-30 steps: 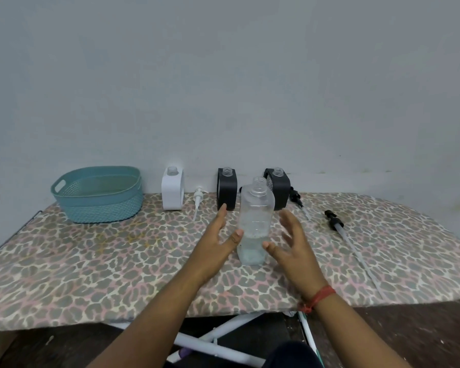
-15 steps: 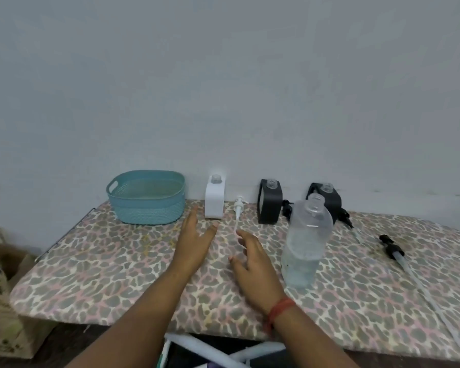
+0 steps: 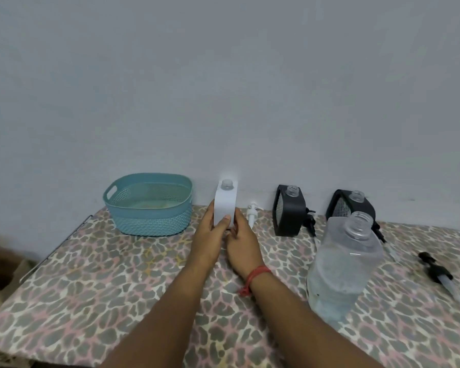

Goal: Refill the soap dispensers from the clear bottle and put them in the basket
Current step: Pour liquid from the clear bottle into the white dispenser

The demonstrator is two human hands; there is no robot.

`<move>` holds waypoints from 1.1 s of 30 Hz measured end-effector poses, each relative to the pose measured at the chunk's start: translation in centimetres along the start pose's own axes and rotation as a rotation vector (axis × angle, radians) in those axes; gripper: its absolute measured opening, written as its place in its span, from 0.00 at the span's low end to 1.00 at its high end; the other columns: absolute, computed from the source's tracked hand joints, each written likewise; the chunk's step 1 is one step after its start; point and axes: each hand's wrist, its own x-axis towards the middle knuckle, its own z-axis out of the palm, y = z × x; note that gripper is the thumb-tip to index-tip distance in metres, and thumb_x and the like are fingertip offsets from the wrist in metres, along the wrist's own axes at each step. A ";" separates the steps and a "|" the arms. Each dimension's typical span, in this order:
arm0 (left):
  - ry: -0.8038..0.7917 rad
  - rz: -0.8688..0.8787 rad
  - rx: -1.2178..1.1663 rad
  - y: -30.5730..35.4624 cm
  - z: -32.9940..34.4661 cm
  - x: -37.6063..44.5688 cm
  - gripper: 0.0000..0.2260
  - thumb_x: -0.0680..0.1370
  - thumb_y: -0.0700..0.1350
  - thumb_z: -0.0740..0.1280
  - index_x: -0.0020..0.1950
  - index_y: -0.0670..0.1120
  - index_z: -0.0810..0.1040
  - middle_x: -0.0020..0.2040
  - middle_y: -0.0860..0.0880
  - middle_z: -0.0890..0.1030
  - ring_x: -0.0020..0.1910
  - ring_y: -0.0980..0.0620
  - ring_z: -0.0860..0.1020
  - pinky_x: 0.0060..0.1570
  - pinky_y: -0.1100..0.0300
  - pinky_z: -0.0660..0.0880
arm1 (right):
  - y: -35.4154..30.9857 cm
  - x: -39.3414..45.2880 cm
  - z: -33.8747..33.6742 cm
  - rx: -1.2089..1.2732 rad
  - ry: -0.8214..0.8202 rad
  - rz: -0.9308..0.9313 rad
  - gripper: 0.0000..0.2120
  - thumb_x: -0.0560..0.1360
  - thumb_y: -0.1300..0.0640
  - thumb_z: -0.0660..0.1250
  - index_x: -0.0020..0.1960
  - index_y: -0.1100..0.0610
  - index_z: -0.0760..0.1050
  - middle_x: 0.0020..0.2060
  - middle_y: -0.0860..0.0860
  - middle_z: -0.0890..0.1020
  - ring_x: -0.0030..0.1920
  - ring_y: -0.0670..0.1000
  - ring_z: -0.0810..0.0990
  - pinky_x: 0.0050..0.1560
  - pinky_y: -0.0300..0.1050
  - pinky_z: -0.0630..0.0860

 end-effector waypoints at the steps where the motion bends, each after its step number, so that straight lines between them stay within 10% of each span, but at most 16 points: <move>1: 0.002 0.010 0.001 0.0 0.0 -0.1 0.22 0.77 0.50 0.68 0.70 0.65 0.74 0.63 0.60 0.83 0.62 0.59 0.81 0.63 0.57 0.76 | 0.0 0.0 0.1 -0.008 0.004 -0.008 0.28 0.79 0.65 0.58 0.74 0.43 0.66 0.65 0.44 0.79 0.62 0.43 0.78 0.67 0.44 0.75; 17: 0.077 0.019 0.061 1.5 0.8 -11.2 0.20 0.83 0.46 0.66 0.73 0.63 0.73 0.59 0.63 0.83 0.57 0.64 0.81 0.60 0.59 0.76 | -1.4 -9.0 -3.0 0.075 -0.019 -0.009 0.30 0.78 0.69 0.57 0.70 0.39 0.72 0.60 0.35 0.79 0.61 0.36 0.78 0.67 0.41 0.74; 26: 0.036 0.026 0.099 2.5 1.3 -18.3 0.21 0.83 0.44 0.66 0.67 0.70 0.73 0.57 0.69 0.82 0.56 0.68 0.80 0.51 0.73 0.74 | -2.1 -16.3 -5.1 0.049 0.016 -0.050 0.37 0.76 0.68 0.58 0.56 0.22 0.71 0.54 0.27 0.80 0.59 0.34 0.78 0.59 0.32 0.75; 33: 0.012 0.007 0.120 2.7 1.1 -19.6 0.22 0.83 0.44 0.66 0.76 0.58 0.72 0.65 0.59 0.81 0.61 0.63 0.79 0.63 0.61 0.75 | -1.9 -17.8 -5.7 0.055 0.008 -0.062 0.35 0.76 0.69 0.59 0.57 0.24 0.72 0.57 0.33 0.81 0.59 0.36 0.79 0.60 0.35 0.75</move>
